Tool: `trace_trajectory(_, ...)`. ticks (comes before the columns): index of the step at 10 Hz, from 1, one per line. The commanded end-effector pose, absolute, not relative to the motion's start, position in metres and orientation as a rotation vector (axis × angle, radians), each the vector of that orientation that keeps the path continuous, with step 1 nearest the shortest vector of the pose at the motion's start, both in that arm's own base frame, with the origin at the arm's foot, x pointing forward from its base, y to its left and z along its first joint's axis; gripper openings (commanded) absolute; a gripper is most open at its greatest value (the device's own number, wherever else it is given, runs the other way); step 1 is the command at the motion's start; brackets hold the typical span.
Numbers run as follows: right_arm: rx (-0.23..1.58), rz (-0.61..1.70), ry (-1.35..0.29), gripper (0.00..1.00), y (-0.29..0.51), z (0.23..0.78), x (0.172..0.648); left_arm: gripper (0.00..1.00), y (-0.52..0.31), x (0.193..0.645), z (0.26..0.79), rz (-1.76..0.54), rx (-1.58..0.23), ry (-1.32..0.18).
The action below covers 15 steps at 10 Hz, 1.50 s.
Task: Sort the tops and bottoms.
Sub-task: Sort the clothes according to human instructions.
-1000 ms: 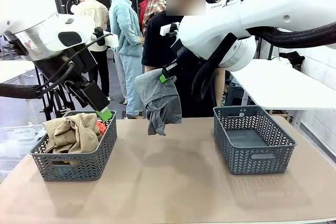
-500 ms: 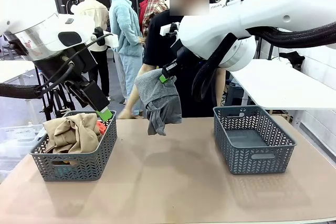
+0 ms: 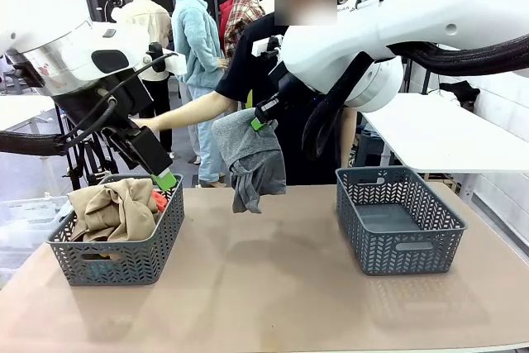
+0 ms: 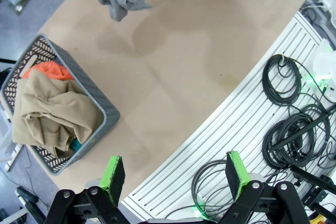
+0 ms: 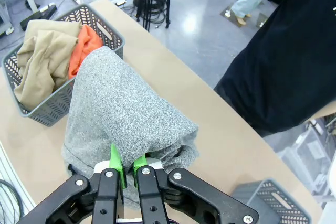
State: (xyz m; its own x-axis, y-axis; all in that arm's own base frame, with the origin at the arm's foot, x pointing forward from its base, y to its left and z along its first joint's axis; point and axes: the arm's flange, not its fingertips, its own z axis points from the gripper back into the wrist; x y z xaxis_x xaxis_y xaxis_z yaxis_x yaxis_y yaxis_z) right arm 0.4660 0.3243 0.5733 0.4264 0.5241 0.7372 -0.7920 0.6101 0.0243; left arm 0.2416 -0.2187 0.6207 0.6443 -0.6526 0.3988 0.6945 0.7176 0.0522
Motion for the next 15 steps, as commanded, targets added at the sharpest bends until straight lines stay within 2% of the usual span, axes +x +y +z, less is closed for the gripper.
trace_trajectory(1, 0.396, 0.837, -0.759, 0.00, 0.328, 0.578, 0.469, 1.00, -0.217, 0.241, 0.623, -0.785, -0.115, -0.405)
trace_trajectory(13, 0.396, 0.837, -0.759, 0.00, 0.328, 0.578, 0.469, 1.00, -0.219, 0.242, 0.621, -0.769, -0.109, -0.410)
trace_trajectory(15, 0.396, 0.837, -0.759, 0.00, 0.328, 0.578, 0.469, 1.00, -0.206, 0.232, 0.639, -0.826, -0.107, -0.425)
